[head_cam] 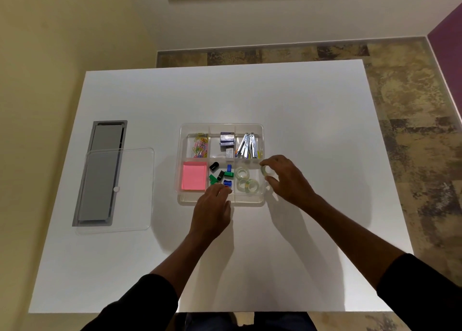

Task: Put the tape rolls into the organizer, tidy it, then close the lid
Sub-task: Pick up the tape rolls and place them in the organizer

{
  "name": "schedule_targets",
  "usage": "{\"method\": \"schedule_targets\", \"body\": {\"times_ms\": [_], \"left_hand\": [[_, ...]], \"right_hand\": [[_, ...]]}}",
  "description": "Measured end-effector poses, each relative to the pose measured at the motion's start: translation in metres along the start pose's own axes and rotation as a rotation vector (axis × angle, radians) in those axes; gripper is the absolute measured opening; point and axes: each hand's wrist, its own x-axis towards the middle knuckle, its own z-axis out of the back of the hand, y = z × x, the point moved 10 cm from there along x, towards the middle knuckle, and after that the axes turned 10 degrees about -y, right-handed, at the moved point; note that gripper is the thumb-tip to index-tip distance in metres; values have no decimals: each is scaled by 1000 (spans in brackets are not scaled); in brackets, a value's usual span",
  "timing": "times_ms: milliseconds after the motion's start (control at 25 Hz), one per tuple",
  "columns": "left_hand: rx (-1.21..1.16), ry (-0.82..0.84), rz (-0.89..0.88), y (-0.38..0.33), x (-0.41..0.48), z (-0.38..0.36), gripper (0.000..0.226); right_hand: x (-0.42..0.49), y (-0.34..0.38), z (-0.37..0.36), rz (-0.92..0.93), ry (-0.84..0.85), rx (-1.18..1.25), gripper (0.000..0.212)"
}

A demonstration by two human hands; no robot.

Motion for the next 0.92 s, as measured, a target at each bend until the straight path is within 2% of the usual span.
{"method": "schedule_targets", "body": {"times_ms": [200,360,480,640,840,920], "left_hand": [[19,11,15,0,-5,-1,36],[35,14,27,2,-9,-1,38],[43,4,27,4,-13,2,39],[44,-8,19,6,-17,7,39],[56,0,41,10,-19,7,35],[63,0,32,8,-18,7,33]], "right_hand": [[3,33,-27,101,109,-138,56],[8,45,-50,246,215,-379,50],[9,44,-56,255,249,-448,48],[9,38,-46,184,194,-347,48],[3,22,-15,81,15,-217,37],[-4,14,-9,62,-5,-192,35]]}}
